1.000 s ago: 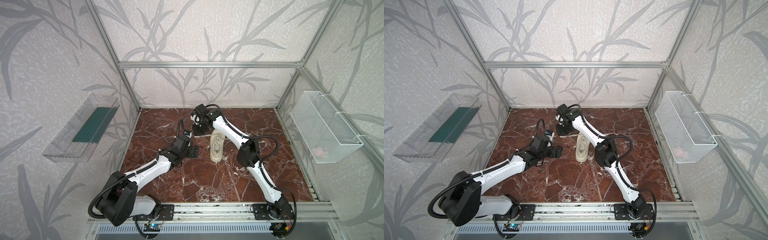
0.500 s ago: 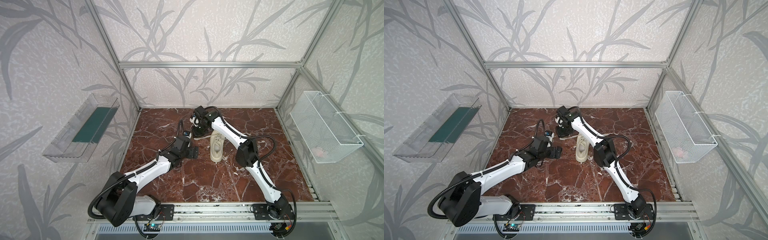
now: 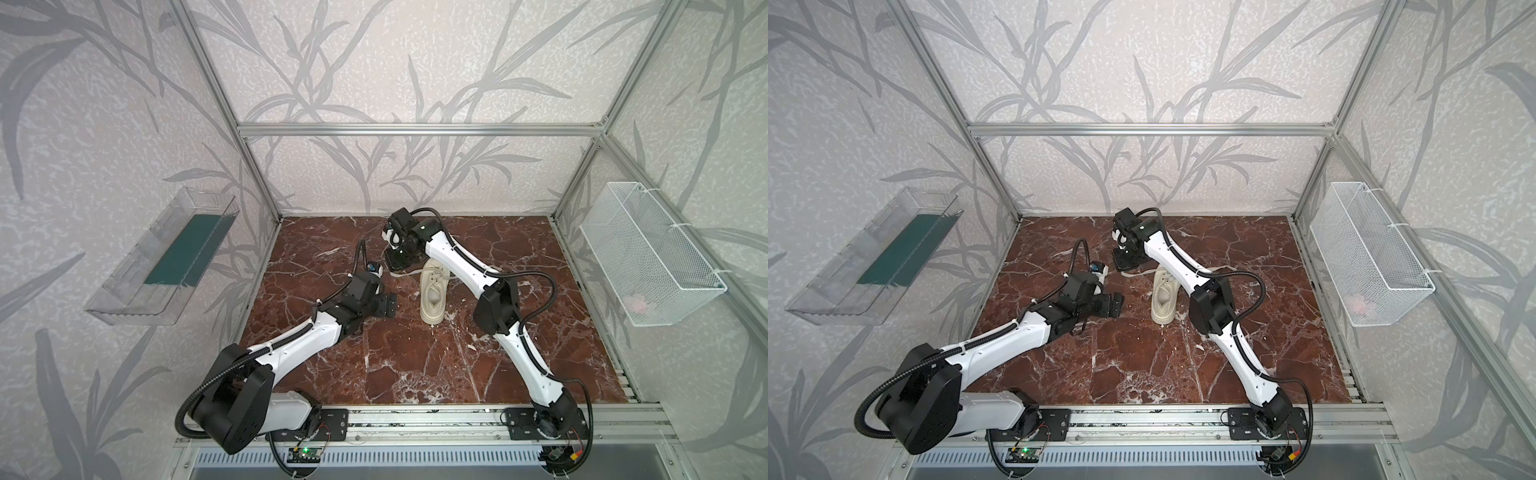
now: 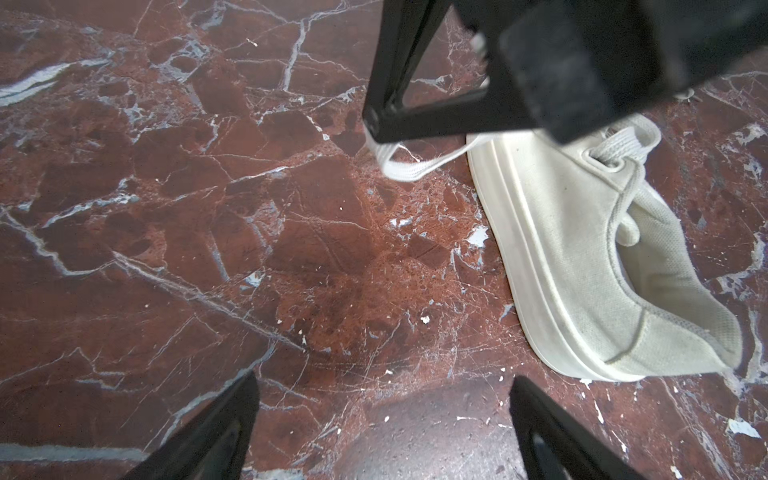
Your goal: Tie the shoes
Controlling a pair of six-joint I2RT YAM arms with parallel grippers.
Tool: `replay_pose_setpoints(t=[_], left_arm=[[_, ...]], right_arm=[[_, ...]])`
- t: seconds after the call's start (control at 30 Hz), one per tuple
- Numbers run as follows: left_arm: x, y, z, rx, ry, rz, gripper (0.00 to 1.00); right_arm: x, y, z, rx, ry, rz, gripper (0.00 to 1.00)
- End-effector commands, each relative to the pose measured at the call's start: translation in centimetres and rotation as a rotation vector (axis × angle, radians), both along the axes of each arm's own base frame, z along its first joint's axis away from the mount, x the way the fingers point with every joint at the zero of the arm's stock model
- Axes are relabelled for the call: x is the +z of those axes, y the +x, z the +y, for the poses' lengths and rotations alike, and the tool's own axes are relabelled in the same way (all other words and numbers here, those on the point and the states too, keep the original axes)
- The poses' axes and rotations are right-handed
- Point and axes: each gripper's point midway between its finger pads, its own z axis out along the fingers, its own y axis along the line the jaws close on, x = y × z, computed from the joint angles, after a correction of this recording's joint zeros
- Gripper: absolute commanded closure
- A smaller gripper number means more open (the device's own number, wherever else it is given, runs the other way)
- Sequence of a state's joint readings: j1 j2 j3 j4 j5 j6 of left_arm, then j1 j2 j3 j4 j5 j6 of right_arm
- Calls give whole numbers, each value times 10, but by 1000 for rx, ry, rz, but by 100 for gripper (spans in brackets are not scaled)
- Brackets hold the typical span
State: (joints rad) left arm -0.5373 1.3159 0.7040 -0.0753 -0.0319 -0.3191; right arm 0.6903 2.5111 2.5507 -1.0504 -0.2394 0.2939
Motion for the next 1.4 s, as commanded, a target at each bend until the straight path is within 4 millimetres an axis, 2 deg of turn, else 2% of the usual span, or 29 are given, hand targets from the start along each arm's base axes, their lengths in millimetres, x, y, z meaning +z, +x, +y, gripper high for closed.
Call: replay_pose_setpoints(t=[0.0, 0.1, 0.2, 0.4, 0.7, 0.87, 1.13, 1.2, 1.37], left_arm=[[5, 1, 0, 19, -34, 0, 4], [2, 1, -11, -14, -67, 25, 4], [3, 2, -25, -48, -106, 37, 4], [8, 5, -56, -111, -201, 44, 4], [-5, 1, -91, -167, -254, 80, 5], [-10, 1, -115, -214, -278, 103, 6], [-17, -6, -139, -261, -291, 127, 8], [-15, -7, -137, -266, -264, 118, 9], [7, -4, -101, -197, -185, 15, 9]], right_arm=[[57, 5, -23, -36, 5, -102, 95], [75, 8, -33, -58, 12, -145, 95], [84, 10, -40, -76, 28, -158, 95], [79, 11, -47, -83, 20, -130, 95], [93, 12, -49, -83, 45, -149, 95], [94, 8, -53, -80, 33, -139, 95], [97, 9, -65, -100, 61, -131, 94], [96, 10, -67, -105, 63, -130, 94], [90, 5, -66, -95, 65, -106, 94]])
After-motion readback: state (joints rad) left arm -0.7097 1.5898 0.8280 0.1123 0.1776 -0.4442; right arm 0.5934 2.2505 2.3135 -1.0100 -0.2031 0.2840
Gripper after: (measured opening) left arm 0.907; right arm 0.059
